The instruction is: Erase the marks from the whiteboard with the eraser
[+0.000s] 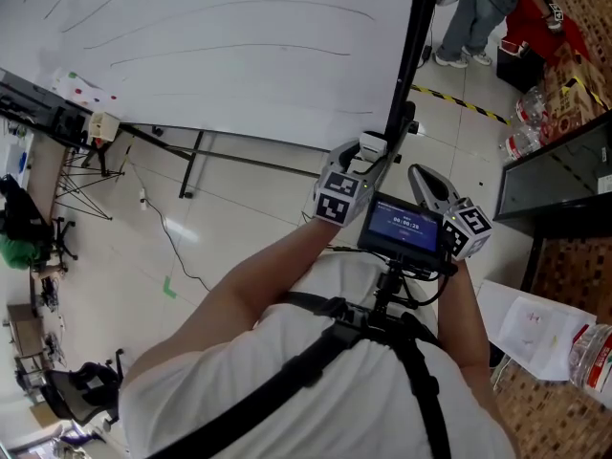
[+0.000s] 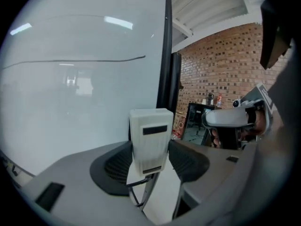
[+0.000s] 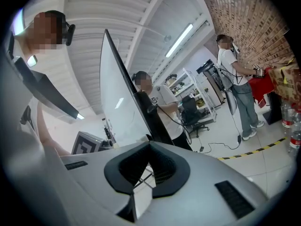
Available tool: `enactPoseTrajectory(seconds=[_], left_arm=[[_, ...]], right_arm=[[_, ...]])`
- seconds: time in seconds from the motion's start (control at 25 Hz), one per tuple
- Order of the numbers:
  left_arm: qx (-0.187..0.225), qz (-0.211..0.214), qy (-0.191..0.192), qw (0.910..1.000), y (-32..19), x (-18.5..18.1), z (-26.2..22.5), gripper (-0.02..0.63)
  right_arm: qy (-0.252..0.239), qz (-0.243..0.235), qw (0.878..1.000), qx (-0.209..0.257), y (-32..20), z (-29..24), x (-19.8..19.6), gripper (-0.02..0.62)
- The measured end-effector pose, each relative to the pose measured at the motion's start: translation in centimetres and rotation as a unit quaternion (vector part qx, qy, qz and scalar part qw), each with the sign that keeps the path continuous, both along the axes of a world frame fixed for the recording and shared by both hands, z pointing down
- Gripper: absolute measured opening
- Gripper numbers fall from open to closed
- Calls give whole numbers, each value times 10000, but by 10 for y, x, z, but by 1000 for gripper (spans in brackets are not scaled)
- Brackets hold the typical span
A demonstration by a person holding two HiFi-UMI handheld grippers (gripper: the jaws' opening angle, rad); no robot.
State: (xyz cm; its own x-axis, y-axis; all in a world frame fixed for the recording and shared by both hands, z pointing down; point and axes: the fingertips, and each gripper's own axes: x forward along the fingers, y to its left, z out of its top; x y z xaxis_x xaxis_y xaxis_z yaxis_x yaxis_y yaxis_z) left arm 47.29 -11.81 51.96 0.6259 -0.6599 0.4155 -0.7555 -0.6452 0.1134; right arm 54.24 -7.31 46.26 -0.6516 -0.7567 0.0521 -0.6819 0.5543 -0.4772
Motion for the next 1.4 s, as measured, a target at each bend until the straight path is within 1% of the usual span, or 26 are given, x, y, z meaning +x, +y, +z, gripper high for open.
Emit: enactPoseTrajectory(seconds=[0.08,0.16,0.24,0.32,0.36,0.4,0.48,0.6,0.68,0.8,0.92,1.0,1.12,1.2,1.4], left_arm=[[0,-201,28,9998,-5,-18,1,271],[-50,-635,30,9980,-15,-49,5,270],[-66,-1194,4,9928,-24,-90,7,270],[-64,-1696,72,9855,-30,-130,5,271],[-38,-1826,124,9831,-30,-145,2,272],[1,-1864,165,9823,-29,-156,0,272],[49,-1771,194,9840,-21,-164,-2,273],[4,-1531,174,9881,2,-158,6,273],[-133,-1413,161,9898,24,-155,15,273],[-457,-1263,98,9909,59,-158,35,273],[-738,-1042,92,9918,91,-156,50,273],[-826,-831,103,9931,111,-151,54,273],[-755,-496,229,9957,134,-150,50,273],[-640,-420,347,9965,139,-167,41,273],[-367,-709,575,9951,160,-254,20,273]], right_arm=[[24,-5,10000,21,0,1,2,15],[7,-32,10000,56,-2,-1,-1,15],[-56,-57,9999,67,-3,-7,-7,15],[-74,-109,9999,18,-1,0,-11,15],[-80,-148,9999,-4,0,6,-12,15],[-99,-181,9998,-24,1,9,-15,15],[-163,-231,9996,-61,2,10,-23,15],[-254,-390,9988,-168,7,18,-37,15],[-343,-541,9975,-289,13,28,-50,15],[-423,-791,9950,-445,25,43,-73,15],[-331,-989,9933,-487,36,51,-93,16],[-290,-1091,9924,-498,46,51,-110,15],[-276,-1186,9916,-446,65,40,-143,15],[-201,-1249,9913,-358,75,32,-168,15],[-228,-1392,9899,-111,101,16,-240,15]])
